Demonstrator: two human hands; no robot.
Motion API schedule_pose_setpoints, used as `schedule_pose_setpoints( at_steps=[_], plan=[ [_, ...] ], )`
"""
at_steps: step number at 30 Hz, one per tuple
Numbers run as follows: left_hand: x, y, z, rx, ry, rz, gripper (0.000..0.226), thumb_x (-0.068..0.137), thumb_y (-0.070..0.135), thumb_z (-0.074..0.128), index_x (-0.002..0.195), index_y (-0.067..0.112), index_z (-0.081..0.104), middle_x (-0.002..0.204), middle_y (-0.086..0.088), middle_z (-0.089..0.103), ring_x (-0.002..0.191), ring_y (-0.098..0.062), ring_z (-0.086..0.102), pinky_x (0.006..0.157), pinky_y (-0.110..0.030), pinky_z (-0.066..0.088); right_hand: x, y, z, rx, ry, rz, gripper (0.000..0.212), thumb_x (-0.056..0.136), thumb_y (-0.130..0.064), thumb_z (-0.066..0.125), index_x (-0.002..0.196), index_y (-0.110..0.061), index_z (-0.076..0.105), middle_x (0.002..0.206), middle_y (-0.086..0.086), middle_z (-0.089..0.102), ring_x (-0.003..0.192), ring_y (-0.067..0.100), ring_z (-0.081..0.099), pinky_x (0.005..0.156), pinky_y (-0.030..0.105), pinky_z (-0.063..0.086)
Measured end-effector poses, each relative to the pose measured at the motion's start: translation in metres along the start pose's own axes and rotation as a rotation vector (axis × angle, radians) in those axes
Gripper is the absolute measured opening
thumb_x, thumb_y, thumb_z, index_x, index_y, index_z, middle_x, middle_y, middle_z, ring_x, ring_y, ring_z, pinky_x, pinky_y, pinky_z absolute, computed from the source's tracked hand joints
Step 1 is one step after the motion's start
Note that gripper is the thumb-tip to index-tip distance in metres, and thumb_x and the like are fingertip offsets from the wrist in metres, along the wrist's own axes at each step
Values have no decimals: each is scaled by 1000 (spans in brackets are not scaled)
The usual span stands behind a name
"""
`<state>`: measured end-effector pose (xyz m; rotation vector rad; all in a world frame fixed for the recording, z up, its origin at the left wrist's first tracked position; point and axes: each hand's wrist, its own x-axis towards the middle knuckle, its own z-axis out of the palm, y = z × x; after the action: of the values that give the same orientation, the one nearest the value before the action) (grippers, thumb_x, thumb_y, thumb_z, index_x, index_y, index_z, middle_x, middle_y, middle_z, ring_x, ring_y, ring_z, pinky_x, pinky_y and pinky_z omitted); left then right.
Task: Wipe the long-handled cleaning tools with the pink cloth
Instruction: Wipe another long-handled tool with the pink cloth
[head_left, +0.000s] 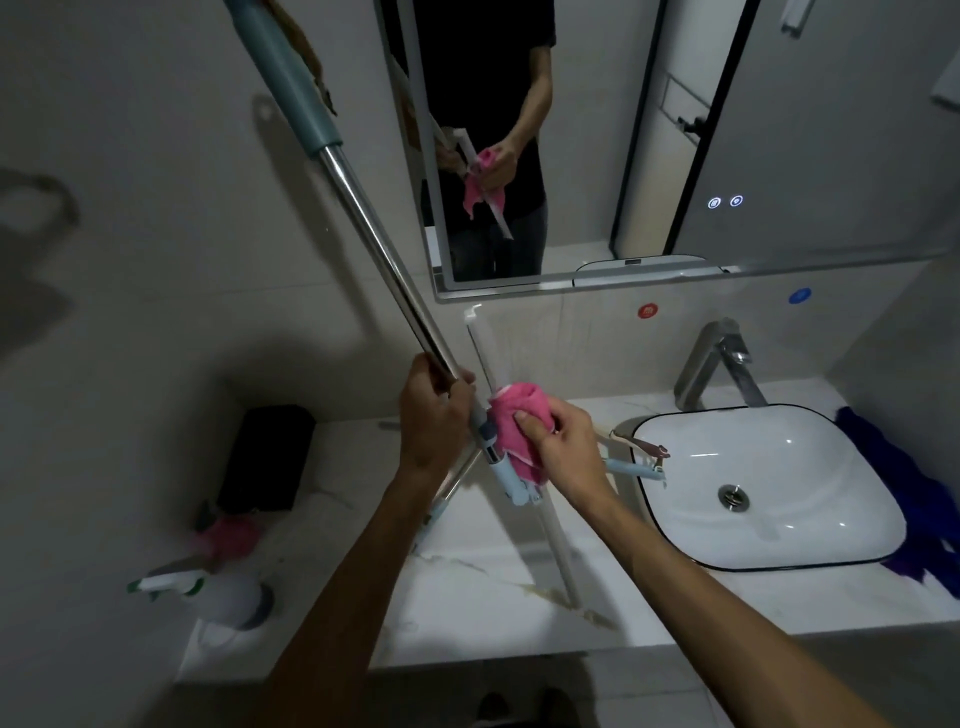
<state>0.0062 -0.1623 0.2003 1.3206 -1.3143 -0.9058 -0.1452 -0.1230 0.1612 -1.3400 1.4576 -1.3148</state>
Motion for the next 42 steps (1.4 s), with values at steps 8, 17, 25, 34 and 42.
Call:
schedule_pose_setpoints(
  at_steps=[8, 17, 25, 34, 42],
  plan=[
    [-3, -29, -5, 78, 33, -56, 12, 92, 1, 57, 100, 10, 56, 92, -8, 64, 81, -16, 64, 69, -18, 53, 11, -26, 4, 135, 256, -92, 15, 94, -16, 68, 102, -9, 58, 110, -5, 63, 95, -2, 63, 74, 23, 59],
    [-10, -30, -8, 71, -81, -54, 15, 96, -5, 51, 107, 5, 54, 95, -3, 62, 72, 7, 65, 62, -9, 50, 13, -21, 3, 259, 550, 28, 12, 102, -19, 58, 107, -18, 47, 88, -9, 54, 63, -14, 54, 59, 12, 48],
    [-9, -57, -15, 188, -87, -135, 18, 94, -2, 52, 109, 7, 57, 96, -5, 65, 72, -2, 65, 56, -14, 53, 25, -14, 8, 413, 652, 206, 15, 106, -34, 47, 120, -32, 52, 106, -7, 64, 97, 3, 60, 88, 27, 47],
    [-12, -54, -7, 212, -255, 5, 11, 97, 5, 57, 108, 7, 59, 92, -4, 64, 79, 1, 63, 70, -7, 48, 13, -7, 32, 407, -28, 245, 32, 107, -37, 40, 130, -27, 60, 121, 9, 68, 101, 24, 70, 92, 45, 58],
    [-4, -50, -5, 39, -199, -26, 31, 96, 13, 62, 119, 33, 57, 111, 13, 66, 99, 4, 63, 79, -13, 49, 16, -18, 36, 314, -28, 84, 26, 103, -18, 53, 123, -15, 70, 110, 1, 74, 107, 20, 68, 96, 45, 56]
  ],
)
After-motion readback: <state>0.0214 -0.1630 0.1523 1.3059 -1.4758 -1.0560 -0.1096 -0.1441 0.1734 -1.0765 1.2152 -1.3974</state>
